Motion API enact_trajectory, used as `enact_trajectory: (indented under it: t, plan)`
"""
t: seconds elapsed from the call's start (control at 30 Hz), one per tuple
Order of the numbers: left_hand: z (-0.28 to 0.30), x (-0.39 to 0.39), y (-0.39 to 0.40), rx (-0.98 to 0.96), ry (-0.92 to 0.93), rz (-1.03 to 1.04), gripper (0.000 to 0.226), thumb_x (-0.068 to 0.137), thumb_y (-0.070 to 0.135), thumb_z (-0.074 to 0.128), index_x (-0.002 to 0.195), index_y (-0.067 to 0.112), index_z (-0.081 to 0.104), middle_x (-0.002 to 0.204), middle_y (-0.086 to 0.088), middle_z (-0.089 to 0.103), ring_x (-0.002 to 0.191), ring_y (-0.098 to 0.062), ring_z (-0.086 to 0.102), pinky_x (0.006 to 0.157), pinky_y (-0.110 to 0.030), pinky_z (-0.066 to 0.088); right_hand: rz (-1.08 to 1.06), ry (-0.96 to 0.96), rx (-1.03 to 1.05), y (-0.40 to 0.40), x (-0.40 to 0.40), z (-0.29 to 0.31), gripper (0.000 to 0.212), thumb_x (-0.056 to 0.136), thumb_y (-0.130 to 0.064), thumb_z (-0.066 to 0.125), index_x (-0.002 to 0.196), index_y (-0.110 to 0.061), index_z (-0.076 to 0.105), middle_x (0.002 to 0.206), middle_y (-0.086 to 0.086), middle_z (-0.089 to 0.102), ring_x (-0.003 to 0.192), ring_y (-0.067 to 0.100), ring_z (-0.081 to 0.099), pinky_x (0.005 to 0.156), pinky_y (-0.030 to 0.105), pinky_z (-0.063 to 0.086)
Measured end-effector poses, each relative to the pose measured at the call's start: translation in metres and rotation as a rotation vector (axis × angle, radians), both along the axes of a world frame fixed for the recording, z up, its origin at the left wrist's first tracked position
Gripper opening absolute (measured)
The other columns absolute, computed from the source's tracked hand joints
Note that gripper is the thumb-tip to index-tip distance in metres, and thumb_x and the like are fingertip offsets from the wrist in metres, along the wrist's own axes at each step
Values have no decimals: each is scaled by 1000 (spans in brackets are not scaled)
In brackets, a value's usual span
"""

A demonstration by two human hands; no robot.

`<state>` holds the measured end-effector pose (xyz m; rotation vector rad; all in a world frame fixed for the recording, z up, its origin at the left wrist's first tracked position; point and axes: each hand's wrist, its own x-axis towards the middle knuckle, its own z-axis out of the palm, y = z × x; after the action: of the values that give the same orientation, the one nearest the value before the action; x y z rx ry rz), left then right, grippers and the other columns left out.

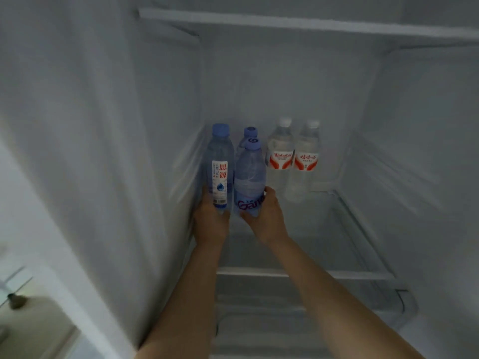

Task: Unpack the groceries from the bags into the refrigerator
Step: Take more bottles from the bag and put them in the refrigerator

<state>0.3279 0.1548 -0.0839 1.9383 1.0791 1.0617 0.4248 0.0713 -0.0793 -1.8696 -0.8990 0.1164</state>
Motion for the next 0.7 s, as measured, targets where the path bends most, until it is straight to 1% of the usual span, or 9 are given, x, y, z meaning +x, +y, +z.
enact_trajectory:
  t: [0.13, 0.2, 0.27, 0.4, 0.47, 0.5, 0.57, 0.63, 0.7]
  plan:
    - [1, -11, -21, -30, 9, -47, 62, 76, 1, 68, 135, 10, 49, 125, -11, 62, 110, -28, 61, 88, -31, 48, 2, 83, -101, -24, -3, 2, 64, 89, -14, 66, 140, 3, 31, 133, 21, 53, 120, 31, 54, 87, 22, 40]
    - [-2, -19, -37, -68, 7, -83, 55, 78, 1, 66, 130, 10, 51, 121, -9, 63, 108, -26, 61, 88, -31, 49, 0, 110, -104, -39, -9, 6, 56, 92, -14, 61, 139, 2, 35, 132, 19, 55, 117, 30, 57, 87, 24, 42]
    - [-2, -28, -57, -76, 13, -98, 39, 83, 5, 64, 121, 8, 56, 118, -9, 63, 105, -23, 60, 89, -31, 49, 7, 156, -78, -54, -19, 11, 54, 92, -15, 59, 140, -3, 37, 133, 16, 55, 116, 27, 58, 91, 28, 45]
    - [6, -51, -103, -70, -83, -127, 28, 90, 12, 59, 118, 10, 60, 104, -7, 68, 93, -19, 64, 81, -24, 50, 20, 139, 34, -97, -48, 15, 40, 91, -9, 58, 130, -8, 49, 120, 8, 63, 96, 14, 61, 73, 10, 44]
    - [10, -66, -123, -50, -107, -146, 26, 91, 13, 58, 116, 13, 61, 96, -4, 69, 86, -15, 63, 74, -18, 47, 29, 114, 90, -124, -68, 12, 35, 91, -6, 57, 125, -11, 52, 114, 4, 64, 89, 8, 61, 70, 6, 44]
    - [11, -74, -131, -30, -107, -152, 24, 91, 14, 59, 115, 15, 62, 93, -2, 69, 84, -13, 63, 72, -19, 47, 39, 88, 104, -138, -80, 9, 33, 91, -5, 56, 123, -14, 53, 112, 1, 63, 90, 7, 61, 73, 6, 46]
    - [12, -92, -148, -11, -109, -158, 22, 90, 15, 60, 111, 19, 63, 84, 5, 67, 79, -11, 63, 71, -21, 49, 61, 21, 132, -166, -105, -1, 31, 91, -6, 57, 119, -19, 54, 110, -2, 62, 94, 7, 62, 80, 14, 50]
    - [8, -114, -168, -13, -107, -181, 21, 90, 18, 61, 110, 24, 64, 80, 13, 64, 77, -8, 63, 72, -20, 50, 63, -42, 150, -190, -129, -15, 30, 90, -7, 60, 118, -16, 54, 110, 1, 63, 99, 12, 63, 86, 25, 53]
    - [-2, -138, -191, -22, -99, -231, 20, 90, 17, 62, 109, 25, 63, 81, 17, 64, 78, -4, 63, 72, -19, 51, 38, -57, 141, -211, -152, -29, 30, 90, -8, 61, 120, -11, 55, 110, 2, 64, 102, 12, 63, 89, 31, 53]
